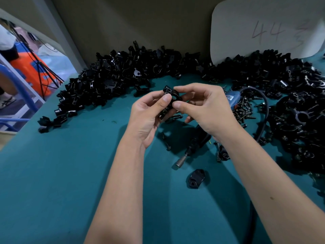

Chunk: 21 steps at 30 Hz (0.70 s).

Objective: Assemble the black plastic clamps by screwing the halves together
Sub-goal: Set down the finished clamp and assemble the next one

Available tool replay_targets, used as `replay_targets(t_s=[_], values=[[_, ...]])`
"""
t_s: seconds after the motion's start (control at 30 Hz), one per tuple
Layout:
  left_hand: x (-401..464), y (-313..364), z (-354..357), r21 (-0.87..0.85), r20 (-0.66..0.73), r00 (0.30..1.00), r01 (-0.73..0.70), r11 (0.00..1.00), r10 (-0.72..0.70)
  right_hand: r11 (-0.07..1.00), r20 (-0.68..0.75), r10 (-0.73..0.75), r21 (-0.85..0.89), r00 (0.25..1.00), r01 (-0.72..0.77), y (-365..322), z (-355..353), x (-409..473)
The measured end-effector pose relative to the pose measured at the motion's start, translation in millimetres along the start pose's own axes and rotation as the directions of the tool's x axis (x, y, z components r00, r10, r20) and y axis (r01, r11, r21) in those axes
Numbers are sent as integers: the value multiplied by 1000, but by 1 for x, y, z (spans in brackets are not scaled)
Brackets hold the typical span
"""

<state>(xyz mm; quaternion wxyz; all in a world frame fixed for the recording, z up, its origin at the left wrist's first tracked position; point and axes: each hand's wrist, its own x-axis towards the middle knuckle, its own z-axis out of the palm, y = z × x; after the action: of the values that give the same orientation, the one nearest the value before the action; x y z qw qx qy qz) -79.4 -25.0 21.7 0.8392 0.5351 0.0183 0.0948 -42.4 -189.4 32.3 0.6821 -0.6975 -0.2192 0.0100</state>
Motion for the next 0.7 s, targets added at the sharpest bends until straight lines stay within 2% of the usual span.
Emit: replay_targets(t_s=[0.13,0.2,0.27,0.33,0.4,0.47,0.53,0.6,0.67,0.7], values=[[1,1,-3,-1,-26,1000,10,1000,-10,994,-31,15,-107,999,-18,-3,4,0],[2,3,-8,-17,-100,995,-6,1000,4,937,-74,12,-346,997,-37,-5,7,1],[5,7,-17,-36,-235,972,-41,999,31,742,-30,61,-667,998,-65,-9,12,1],[7,10,-28,-4,-337,939,-68,998,62,496,101,207,-868,973,-16,-15,23,-4],[8,11,-37,17,-386,918,-89,996,89,325,199,285,-940,938,101,-20,36,-11],[7,13,-43,-9,-418,904,-100,995,87,245,271,310,-949,911,199,-21,45,-18],[7,14,-46,-16,-431,899,-97,995,81,251,301,321,-941,898,226,-20,46,-19],[8,14,-48,5,-426,902,-75,997,70,327,306,333,-925,892,195,-22,38,-15],[8,11,-47,78,-379,923,-32,996,60,519,263,274,-850,925,87,-25,25,-7],[8,9,-45,141,-333,941,-17,990,64,639,196,226,-769,954,7,-26,18,-4]])
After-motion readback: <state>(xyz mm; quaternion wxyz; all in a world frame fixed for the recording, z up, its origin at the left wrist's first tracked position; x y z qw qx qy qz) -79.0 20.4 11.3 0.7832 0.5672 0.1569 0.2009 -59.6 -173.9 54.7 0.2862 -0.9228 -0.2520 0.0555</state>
